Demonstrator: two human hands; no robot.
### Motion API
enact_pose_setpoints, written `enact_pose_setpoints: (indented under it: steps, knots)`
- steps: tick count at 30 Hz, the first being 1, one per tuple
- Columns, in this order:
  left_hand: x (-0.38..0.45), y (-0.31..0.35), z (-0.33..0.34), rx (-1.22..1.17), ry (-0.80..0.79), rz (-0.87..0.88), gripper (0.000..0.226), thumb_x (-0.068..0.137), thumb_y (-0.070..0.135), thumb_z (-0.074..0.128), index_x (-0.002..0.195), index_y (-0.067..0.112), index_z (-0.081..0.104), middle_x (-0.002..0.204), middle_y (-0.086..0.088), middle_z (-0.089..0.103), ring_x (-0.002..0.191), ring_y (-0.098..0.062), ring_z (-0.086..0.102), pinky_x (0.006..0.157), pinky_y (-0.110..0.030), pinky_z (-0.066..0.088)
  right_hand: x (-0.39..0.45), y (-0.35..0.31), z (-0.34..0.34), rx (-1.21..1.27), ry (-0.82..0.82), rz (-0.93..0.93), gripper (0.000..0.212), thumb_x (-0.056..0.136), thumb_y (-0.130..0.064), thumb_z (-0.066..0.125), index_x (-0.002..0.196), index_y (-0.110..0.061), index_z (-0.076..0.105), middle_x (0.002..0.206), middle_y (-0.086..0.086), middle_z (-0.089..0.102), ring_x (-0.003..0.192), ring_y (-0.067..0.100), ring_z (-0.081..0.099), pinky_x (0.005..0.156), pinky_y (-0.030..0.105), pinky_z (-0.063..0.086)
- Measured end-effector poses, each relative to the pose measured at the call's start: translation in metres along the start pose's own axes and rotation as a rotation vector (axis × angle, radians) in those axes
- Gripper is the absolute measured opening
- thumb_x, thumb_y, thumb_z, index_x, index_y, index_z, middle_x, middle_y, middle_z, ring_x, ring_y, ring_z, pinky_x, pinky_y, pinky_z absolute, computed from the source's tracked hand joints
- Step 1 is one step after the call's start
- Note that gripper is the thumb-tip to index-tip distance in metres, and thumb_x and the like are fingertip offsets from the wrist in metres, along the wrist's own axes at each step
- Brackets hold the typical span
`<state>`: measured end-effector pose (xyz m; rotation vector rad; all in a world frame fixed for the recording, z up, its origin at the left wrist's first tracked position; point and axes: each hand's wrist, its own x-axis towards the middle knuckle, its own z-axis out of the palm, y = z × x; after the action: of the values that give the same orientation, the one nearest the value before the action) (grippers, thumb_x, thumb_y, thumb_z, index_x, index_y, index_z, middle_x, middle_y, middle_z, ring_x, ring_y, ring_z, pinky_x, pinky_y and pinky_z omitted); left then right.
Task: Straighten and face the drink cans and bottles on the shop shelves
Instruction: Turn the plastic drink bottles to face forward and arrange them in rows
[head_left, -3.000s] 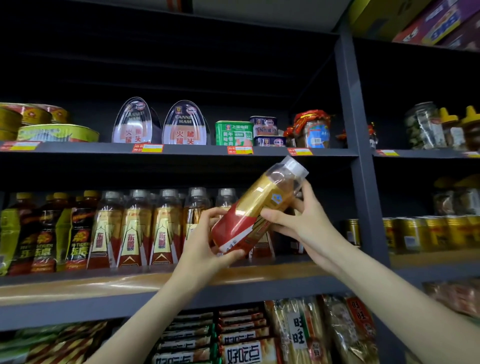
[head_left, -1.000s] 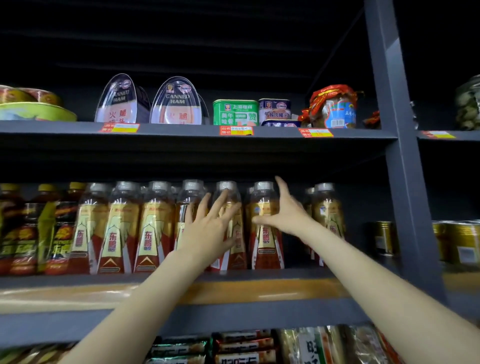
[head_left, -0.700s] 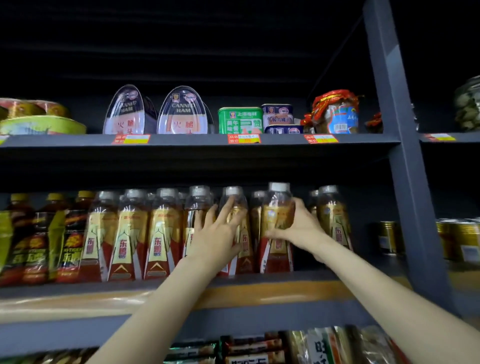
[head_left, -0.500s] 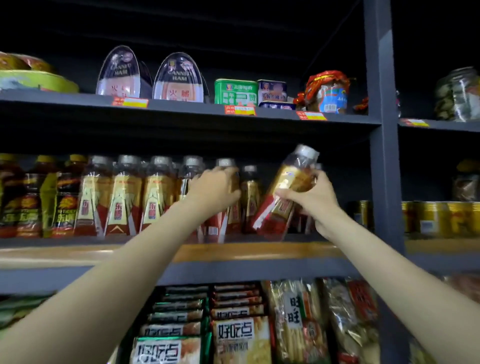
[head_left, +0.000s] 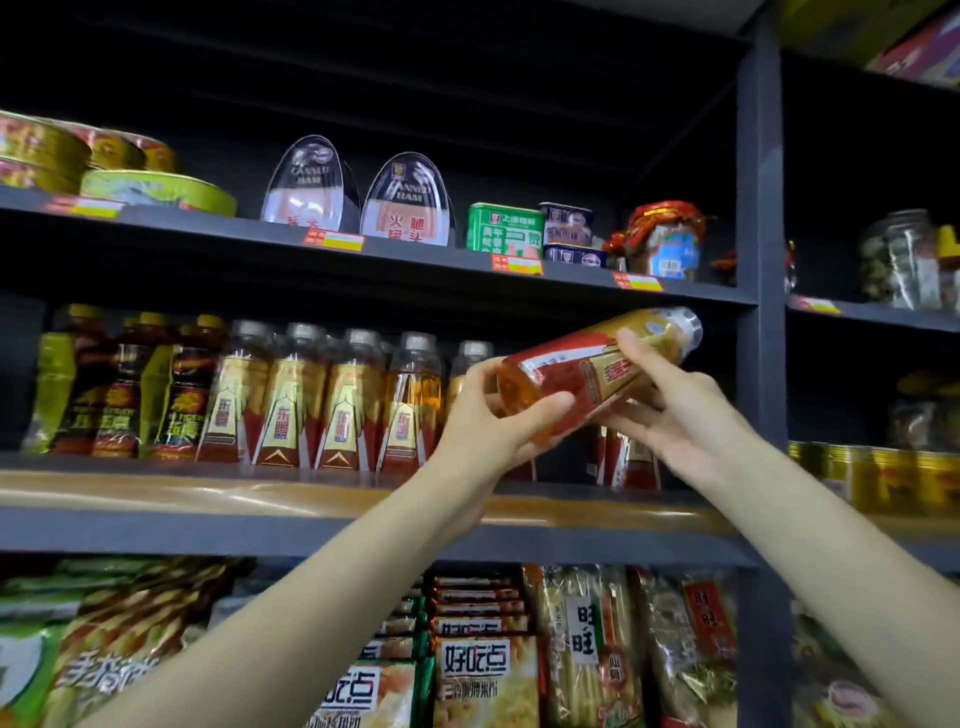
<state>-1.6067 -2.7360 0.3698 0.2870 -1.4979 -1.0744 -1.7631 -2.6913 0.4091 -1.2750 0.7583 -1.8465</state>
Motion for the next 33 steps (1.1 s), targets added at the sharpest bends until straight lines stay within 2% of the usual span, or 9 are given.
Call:
enact_pose_setpoints:
  steps: [2, 4, 7, 12, 17, 21, 23, 29, 33]
  knots:
    - [0.000, -0.002, -0.007, 0.151, 0.060, 0.093, 0.063, 0.070, 0.022, 0.079, 0.123, 0.028, 0.044, 0.119, -0.001, 0.055, 0.109, -0.017, 0.058, 0.088, -0.037, 0.054, -0.002, 0.003, -0.001, -0.006, -0.036, 0.094, 0.029, 0.084, -0.023, 0.067, 0.105, -0.005, 0.057, 0.097, 0.017, 0.067, 0.087, 0.027, 0.069, 0.068, 0.040, 0.060]
    - [-0.002, 0.001, -0.018, 0.508, 0.073, 0.333, 0.067, 0.071, 0.020, 0.079, 0.126, 0.032, 0.043, 0.121, 0.005, 0.051, 0.112, -0.010, 0.052, 0.091, -0.024, 0.050, -0.003, 0.004, -0.004, -0.006, -0.072, 0.222, 0.031, 0.088, -0.018, 0.063, 0.112, -0.001, 0.056, 0.101, 0.026, 0.064, 0.091, 0.037, 0.067, 0.068, 0.043, 0.060]
    - [-0.005, 0.006, -0.031, 0.873, -0.095, 0.542, 0.078, 0.069, 0.018, 0.080, 0.131, 0.037, 0.038, 0.127, 0.009, 0.043, 0.118, -0.009, 0.045, 0.091, -0.026, 0.051, -0.002, 0.010, -0.006, 0.104, -0.094, 0.355, 0.052, 0.081, -0.020, 0.069, 0.125, -0.001, 0.049, 0.113, 0.038, 0.056, 0.097, 0.047, 0.064, 0.061, 0.047, 0.059]
    - [-0.007, 0.008, -0.036, 0.831, -0.209, 0.510, 0.084, 0.069, 0.015, 0.080, 0.136, 0.032, 0.033, 0.136, 0.014, 0.040, 0.128, -0.009, 0.041, 0.096, -0.037, 0.050, -0.001, 0.028, -0.001, 0.119, -0.042, 0.411, 0.082, 0.059, -0.026, 0.081, 0.131, -0.007, 0.046, 0.111, 0.030, 0.063, 0.088, 0.040, 0.069, 0.068, 0.045, 0.056]
    - [-0.013, 0.009, -0.034, 0.631, -0.110, 0.315, 0.085, 0.071, 0.015, 0.079, 0.136, 0.037, 0.027, 0.129, 0.010, 0.043, 0.120, -0.013, 0.050, 0.097, -0.034, 0.049, -0.007, 0.029, 0.008, 0.265, 0.033, 0.342, 0.062, 0.074, -0.018, 0.077, 0.128, -0.006, 0.047, 0.110, 0.031, 0.058, 0.099, 0.041, 0.062, 0.068, 0.045, 0.055]
    - [-0.015, 0.012, -0.027, 0.411, -0.080, 0.187, 0.076, 0.071, 0.022, 0.079, 0.130, 0.036, 0.034, 0.123, 0.006, 0.048, 0.109, -0.014, 0.057, 0.090, -0.034, 0.053, -0.010, 0.024, 0.011, 0.242, 0.022, 0.224, 0.043, 0.075, -0.016, 0.075, 0.111, -0.010, 0.054, 0.112, 0.025, 0.059, 0.097, 0.038, 0.063, 0.082, 0.046, 0.054]
    - [-0.013, 0.019, -0.026, 0.371, -0.059, 0.182, 0.070, 0.069, 0.024, 0.081, 0.124, 0.035, 0.039, 0.123, 0.002, 0.049, 0.107, -0.017, 0.058, 0.084, -0.036, 0.056, -0.011, 0.021, 0.010, 0.183, -0.045, 0.187, 0.045, 0.075, -0.017, 0.073, 0.115, -0.010, 0.054, 0.114, 0.021, 0.062, 0.098, 0.036, 0.064, 0.087, 0.046, 0.053]
    - [-0.017, 0.019, -0.031, 0.743, -0.203, 0.452, 0.070, 0.070, 0.019, 0.080, 0.122, 0.037, 0.038, 0.128, 0.015, 0.045, 0.121, -0.001, 0.045, 0.083, -0.022, 0.055, -0.018, 0.008, 0.005, 0.167, -0.120, 0.217, 0.029, 0.078, -0.015, 0.069, 0.103, -0.008, 0.054, 0.102, 0.019, 0.066, 0.093, 0.031, 0.065, 0.072, 0.043, 0.054]
    - [-0.013, 0.011, -0.038, 0.916, -0.256, 0.373, 0.058, 0.072, 0.021, 0.078, 0.118, 0.031, 0.043, 0.124, 0.018, 0.048, 0.118, 0.002, 0.046, 0.095, -0.018, 0.046, -0.013, 0.017, -0.005, -0.112, -0.060, -0.044, 0.068, 0.070, -0.006, 0.077, 0.129, -0.016, 0.045, 0.112, 0.006, 0.065, 0.102, 0.021, 0.064, 0.080, 0.038, 0.055]
